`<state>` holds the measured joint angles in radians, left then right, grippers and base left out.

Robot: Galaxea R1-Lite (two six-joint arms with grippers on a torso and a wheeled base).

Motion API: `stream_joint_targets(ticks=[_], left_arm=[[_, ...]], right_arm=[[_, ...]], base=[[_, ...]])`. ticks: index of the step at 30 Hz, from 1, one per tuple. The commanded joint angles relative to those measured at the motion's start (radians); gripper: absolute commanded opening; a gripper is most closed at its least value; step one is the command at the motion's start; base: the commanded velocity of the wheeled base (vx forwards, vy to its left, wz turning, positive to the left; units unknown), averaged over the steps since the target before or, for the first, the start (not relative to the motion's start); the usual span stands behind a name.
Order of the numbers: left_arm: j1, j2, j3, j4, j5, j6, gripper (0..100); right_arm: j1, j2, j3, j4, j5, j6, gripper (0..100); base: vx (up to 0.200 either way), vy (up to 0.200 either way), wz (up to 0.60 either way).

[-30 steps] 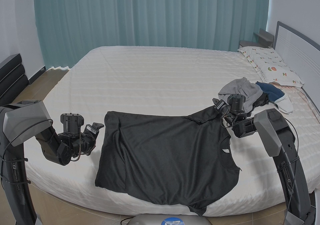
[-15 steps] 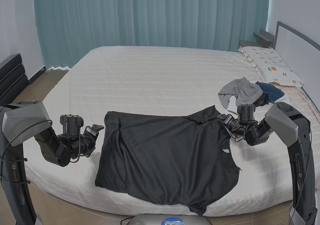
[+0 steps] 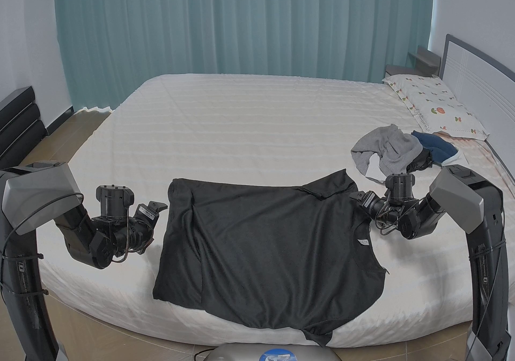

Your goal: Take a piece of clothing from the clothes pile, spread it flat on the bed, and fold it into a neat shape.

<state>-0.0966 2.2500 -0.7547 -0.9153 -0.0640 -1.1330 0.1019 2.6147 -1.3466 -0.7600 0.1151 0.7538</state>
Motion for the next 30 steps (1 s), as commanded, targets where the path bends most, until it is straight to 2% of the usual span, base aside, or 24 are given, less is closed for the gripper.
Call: stream_joint_targets(ticks=[1,5,9,11,14,23,30], left_arm=[[0.0,0.002,0.0,0.0,0.0,-0.001,100],[0.0,0.002,0.0,0.0,0.0,-0.002,100],[0.0,0.003,0.0,0.0,0.0,-0.001,100],[0.0,0.005,0.0,0.0,0.0,0.001,100],[0.0,0.006,-0.002,0.0,0.0,0.001,100],[0.0,0.008,-0.005,0.0,0.0,0.002,100],[-0.002,0.008,-0.005,0.0,0.0,0.002,100]], right_arm=[[0.004,0.027,-0.014,0.002,-0.003,-0.004,0],[-0.022,0.019,-0.042,-0.004,-0.014,0.002,0],[-0.051,0.018,-0.08,-0.013,-0.054,0.005,0],[-0.079,0.027,-0.141,-0.028,-0.101,0.007,0],[-0.097,0.041,-0.174,-0.033,-0.115,0.007,0],[-0.102,0.084,-0.183,-0.064,-0.134,0.005,0],[-0.125,0.094,-0.255,-0.128,-0.19,0.004,0]], base=[[0.0,0.0,0.0],[0.0,0.0,0.0],[0.0,0.0,0.0],[0.0,0.0,0.0],[0.0,0.0,0.0],[0.0,0.0,0.0],[0.0,0.0,0.0]])
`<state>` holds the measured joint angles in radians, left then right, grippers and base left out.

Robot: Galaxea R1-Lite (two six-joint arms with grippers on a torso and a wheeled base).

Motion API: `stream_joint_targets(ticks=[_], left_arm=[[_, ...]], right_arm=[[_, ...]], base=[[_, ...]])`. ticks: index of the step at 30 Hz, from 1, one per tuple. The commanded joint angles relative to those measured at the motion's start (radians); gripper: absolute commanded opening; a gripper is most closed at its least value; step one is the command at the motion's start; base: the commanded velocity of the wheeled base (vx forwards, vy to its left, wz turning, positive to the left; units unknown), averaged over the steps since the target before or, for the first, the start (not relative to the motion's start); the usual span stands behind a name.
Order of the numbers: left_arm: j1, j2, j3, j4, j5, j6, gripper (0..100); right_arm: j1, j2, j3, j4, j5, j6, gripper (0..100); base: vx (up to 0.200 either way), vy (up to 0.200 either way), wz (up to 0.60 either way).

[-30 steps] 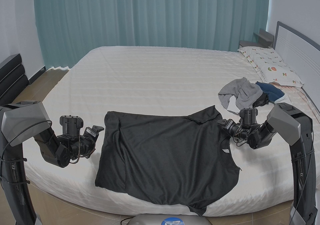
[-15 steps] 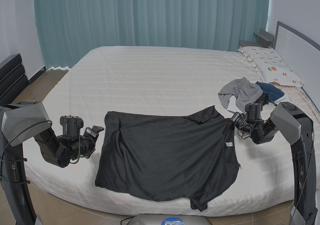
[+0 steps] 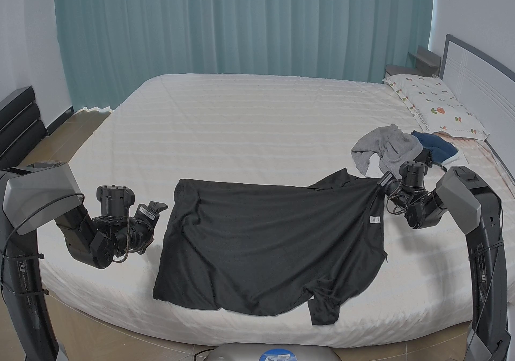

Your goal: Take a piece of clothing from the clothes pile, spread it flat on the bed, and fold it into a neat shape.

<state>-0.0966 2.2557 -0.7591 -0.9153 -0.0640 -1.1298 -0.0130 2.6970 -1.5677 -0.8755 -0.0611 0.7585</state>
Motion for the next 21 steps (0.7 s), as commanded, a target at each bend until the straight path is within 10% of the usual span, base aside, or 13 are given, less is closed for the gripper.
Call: stream_joint_targets(ticks=[1,12,13,21], left_arm=[[0.0,0.002,0.0,0.0,0.0,-0.001,100],[-0.002,0.002,0.001,0.0,0.0,-0.001,100],[-0.002,0.002,0.001,0.0,0.0,-0.001,100],[-0.011,-0.007,0.009,0.0,-0.002,0.002,100]], right_arm=[[-0.013,0.012,-0.04,-0.014,-0.016,-0.001,0],[-0.012,0.029,-0.028,-0.014,-0.011,-0.022,0],[-0.012,0.029,-0.028,-0.014,-0.011,-0.022,100],[-0.005,-0.146,0.314,-0.126,0.119,-0.11,100]], base=[[0.0,0.0,0.0],[0.0,0.0,0.0],[0.0,0.0,0.0],[0.0,0.0,0.0]])
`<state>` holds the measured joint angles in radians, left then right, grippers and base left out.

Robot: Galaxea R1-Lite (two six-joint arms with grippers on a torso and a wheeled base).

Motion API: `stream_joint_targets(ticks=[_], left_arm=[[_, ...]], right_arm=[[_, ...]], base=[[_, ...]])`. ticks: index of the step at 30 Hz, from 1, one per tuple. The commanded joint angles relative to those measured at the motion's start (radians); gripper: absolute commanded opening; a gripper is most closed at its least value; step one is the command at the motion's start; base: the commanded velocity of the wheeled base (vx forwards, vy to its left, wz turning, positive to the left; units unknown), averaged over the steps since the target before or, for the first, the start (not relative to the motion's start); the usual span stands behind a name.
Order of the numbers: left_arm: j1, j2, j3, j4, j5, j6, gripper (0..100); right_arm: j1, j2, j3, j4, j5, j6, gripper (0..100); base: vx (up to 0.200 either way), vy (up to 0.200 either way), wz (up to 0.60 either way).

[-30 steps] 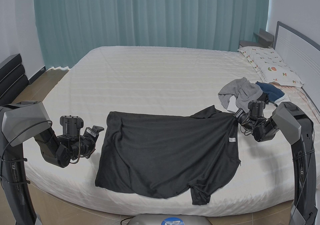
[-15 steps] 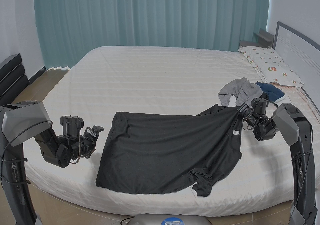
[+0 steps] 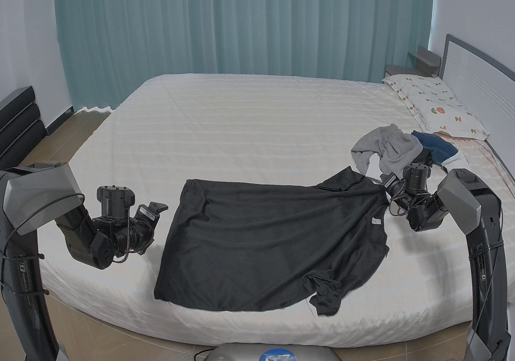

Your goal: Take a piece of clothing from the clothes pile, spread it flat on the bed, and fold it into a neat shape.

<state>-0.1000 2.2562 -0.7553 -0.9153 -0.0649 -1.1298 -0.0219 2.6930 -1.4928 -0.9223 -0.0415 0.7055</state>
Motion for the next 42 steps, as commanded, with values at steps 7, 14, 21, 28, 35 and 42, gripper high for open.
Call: stream_joint_targets(ticks=[7,14,21,28,35,42], left_arm=[[-0.018,-0.056,0.062,0.0,-0.007,0.071,100],[-0.023,-0.087,0.094,0.001,-0.03,0.076,100],[-0.041,-0.087,0.116,0.016,-0.03,0.094,100],[-0.049,-0.067,0.179,0.018,-0.032,0.251,100],[-0.095,-0.037,0.283,0.019,-0.021,0.415,100],[-0.125,-0.003,0.283,0.016,0.056,0.45,100]], right_arm=[[0.042,-0.374,0.64,-0.179,0.155,-0.051,100],[0.129,-0.535,0.942,-0.254,0.155,0.052,100],[0.186,-0.501,1.094,-0.369,0.155,0.149,100],[0.186,-0.42,1.175,-0.535,0.167,0.216,100],[0.185,-0.378,1.209,-0.602,0.169,0.218,100],[0.189,-0.361,1.214,-0.616,0.172,0.218,100]], base=[[0.0,0.0,0.0],[0.0,0.0,0.0],[-0.171,0.0,0.0],[-0.086,0.0,0.0],[0.0,0.0,0.0],[0.0,0.0,0.0]])
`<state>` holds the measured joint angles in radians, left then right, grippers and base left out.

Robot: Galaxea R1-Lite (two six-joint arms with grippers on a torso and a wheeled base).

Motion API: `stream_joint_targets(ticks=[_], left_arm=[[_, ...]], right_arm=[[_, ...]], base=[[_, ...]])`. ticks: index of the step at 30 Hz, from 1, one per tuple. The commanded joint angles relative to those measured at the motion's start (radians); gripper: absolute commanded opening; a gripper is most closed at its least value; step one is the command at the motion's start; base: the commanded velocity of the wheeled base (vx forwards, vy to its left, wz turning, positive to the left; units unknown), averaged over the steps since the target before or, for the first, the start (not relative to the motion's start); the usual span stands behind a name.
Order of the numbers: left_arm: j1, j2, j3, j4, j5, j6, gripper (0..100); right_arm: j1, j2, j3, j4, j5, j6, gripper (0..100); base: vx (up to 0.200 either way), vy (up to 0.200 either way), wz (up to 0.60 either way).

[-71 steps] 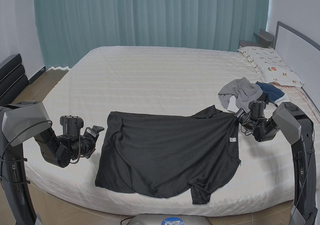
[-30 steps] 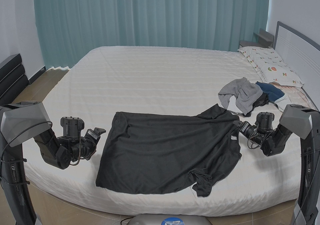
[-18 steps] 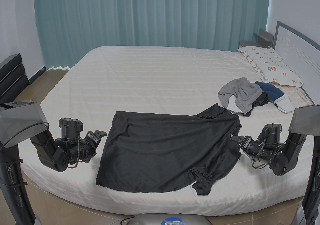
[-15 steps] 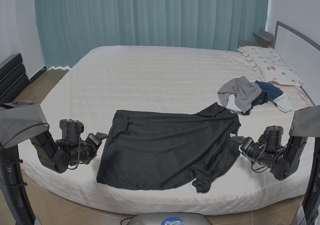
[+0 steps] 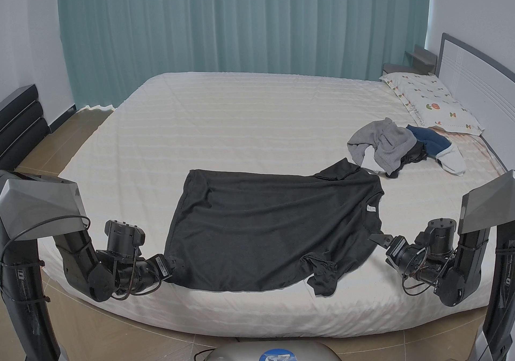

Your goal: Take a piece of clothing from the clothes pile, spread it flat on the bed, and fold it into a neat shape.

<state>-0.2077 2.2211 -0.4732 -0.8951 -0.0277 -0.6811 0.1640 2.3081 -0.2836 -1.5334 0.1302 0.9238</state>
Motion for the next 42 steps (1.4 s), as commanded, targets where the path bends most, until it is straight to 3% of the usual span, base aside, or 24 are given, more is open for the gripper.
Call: stream_joint_targets(ticks=[1,9,10,20,26,31,39,40,42], left_arm=[[-0.029,0.051,-0.007,-0.011,0.049,0.003,100],[-0.042,0.058,-0.035,-0.01,0.061,-0.005,100],[-0.045,0.06,-0.036,-0.007,0.063,-0.005,0],[-0.027,0.051,-0.056,-0.007,0.064,-0.02,0],[0.016,0.02,-0.096,-0.007,0.066,-0.091,0],[0.094,-0.041,-0.177,-0.008,0.063,-0.239,0],[0.129,-0.038,-0.193,-0.07,0.064,-0.27,0],[0.131,-0.035,-0.193,-0.076,0.064,-0.27,0],[0.134,-0.034,-0.193,-0.082,0.064,-0.27,0]], right_arm=[[0.006,0.031,0.003,-0.011,0.0,0.0,100],[0.011,0.037,0.004,-0.027,0.0,0.0,100],[0.011,0.037,0.004,-0.027,-0.001,0.0,100],[0.038,0.044,0.001,-0.025,-0.003,-0.005,100],[0.061,0.076,-0.035,-0.013,-0.007,-0.019,100],[0.048,0.102,-0.155,0.073,-0.014,-0.031,100],[0.019,0.093,-0.272,0.22,-0.018,-0.037,100],[0.017,0.093,-0.275,0.225,-0.018,-0.042,0],[0.008,0.091,-0.273,0.225,-0.018,-0.046,0]], base=[[0.0,0.0,0.0],[0.0,0.0,0.0],[0.0,0.0,0.0],[0.0,0.0,0.0],[0.0,0.0,0.0],[0.0,0.0,0.0],[0.0,0.0,0.0],[0.0,0.0,0.0],[0.0,0.0,0.0]])
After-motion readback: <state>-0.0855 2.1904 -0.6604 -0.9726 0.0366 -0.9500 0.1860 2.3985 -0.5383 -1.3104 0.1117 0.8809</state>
